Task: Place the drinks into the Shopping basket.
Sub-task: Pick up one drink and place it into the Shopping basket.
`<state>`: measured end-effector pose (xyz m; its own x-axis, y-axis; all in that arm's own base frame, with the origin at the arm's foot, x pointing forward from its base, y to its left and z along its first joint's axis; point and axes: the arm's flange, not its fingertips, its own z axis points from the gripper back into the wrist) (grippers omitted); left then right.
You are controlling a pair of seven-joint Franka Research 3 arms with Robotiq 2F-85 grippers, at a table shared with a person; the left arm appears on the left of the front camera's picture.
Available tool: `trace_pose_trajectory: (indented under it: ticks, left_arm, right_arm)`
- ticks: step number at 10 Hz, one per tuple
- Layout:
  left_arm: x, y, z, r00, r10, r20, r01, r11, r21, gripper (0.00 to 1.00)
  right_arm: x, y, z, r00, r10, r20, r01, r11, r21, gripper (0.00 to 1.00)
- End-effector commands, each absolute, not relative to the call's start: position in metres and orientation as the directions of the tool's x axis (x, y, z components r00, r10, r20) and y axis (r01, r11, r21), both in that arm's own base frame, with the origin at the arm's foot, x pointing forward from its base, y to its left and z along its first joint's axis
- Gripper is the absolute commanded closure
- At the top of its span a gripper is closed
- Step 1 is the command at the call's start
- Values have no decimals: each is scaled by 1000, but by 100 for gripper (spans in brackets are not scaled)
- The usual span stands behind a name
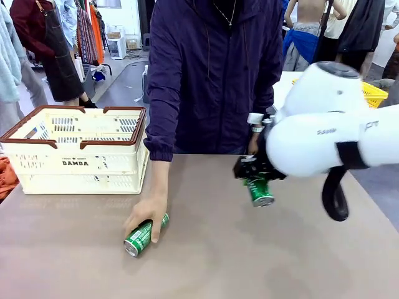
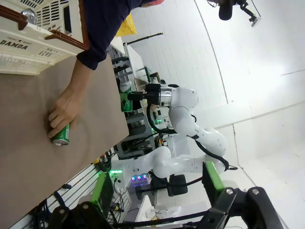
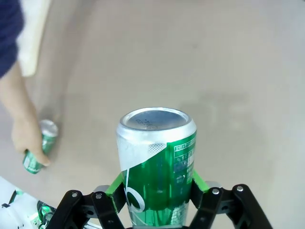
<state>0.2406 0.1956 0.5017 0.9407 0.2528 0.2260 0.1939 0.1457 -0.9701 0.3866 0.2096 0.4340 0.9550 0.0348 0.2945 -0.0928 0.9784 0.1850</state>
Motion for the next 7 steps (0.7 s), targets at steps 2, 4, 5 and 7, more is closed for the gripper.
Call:
trace_pose_trajectory:
  ticks: [2,4,5,7]
  left_arm:
    - [238,196,503,941,241,237,206,146,-968,0]
    - [238,196,503,941,241,237,206,146,-968,0]
    - [238,196,503,941,241,237,206,146,-968,0]
    - [238,196,503,941,241,237,206,146,-968,0]
  right_arm:
    - [356,107,458,956,-53,289,-8,978,206,100]
    - [348,91,455,956,-98,277,41,979,201,100]
    - [348,91,454,955,-107,277,52,978,201,100]
    - [356,107,457,953,-96,288,44,982,182,100]
